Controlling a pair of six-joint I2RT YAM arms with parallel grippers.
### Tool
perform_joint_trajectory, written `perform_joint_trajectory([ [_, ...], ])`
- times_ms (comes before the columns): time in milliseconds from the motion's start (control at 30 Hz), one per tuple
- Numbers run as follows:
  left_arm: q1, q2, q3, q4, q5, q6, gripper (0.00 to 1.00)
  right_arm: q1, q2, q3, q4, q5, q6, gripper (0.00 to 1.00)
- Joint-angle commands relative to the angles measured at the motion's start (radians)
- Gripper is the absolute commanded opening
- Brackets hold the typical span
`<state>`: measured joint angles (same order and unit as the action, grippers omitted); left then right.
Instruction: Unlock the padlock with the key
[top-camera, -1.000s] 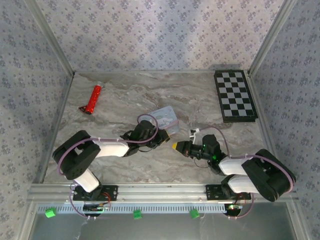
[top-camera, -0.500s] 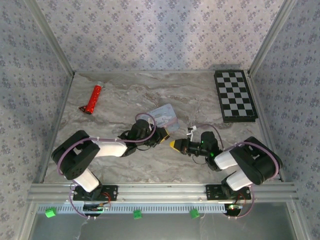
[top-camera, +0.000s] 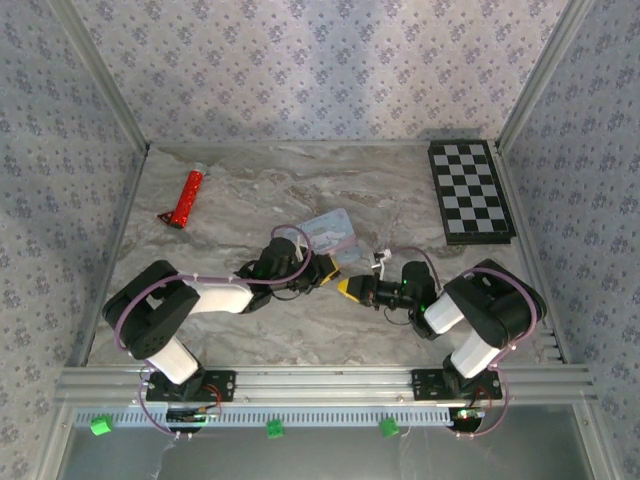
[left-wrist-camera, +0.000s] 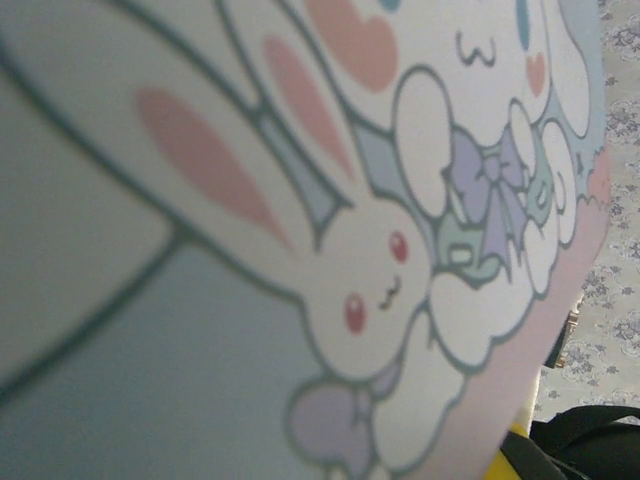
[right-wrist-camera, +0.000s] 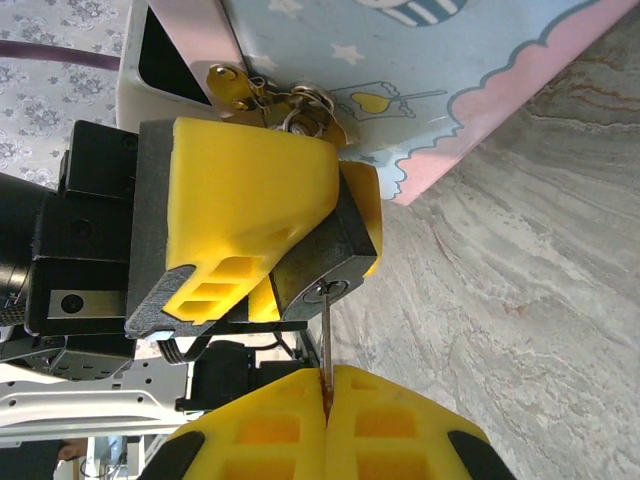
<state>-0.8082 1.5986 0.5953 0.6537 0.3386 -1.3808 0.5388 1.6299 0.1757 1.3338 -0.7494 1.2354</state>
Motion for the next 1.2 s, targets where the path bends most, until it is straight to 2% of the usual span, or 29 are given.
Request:
perform_joint_trajectory([
  [0,0.002,-0.036,-0.002,0.069,0.059,0.002,0.0,-0.006,0.013,0.018,0.059,-0.021,0.006,0.0],
  [367,0.002,-0.038,-0.011,0.104,0.092,-0.018,0.0,-0.017,0.008,0.028,0.059,-0.021,0.008,0.0],
  [667,-0.014,-0.064,0.001,0.07,0.117,0.0,0.0,-0.047,0.009,0.038,0.059,-0.031,0.013,0.0],
  [1167,-0.024,-0.065,0.0,0.091,0.105,-0.011,0.0,-0.09,0.046,0.016,0.059,-0.005,0.025,0.0],
])
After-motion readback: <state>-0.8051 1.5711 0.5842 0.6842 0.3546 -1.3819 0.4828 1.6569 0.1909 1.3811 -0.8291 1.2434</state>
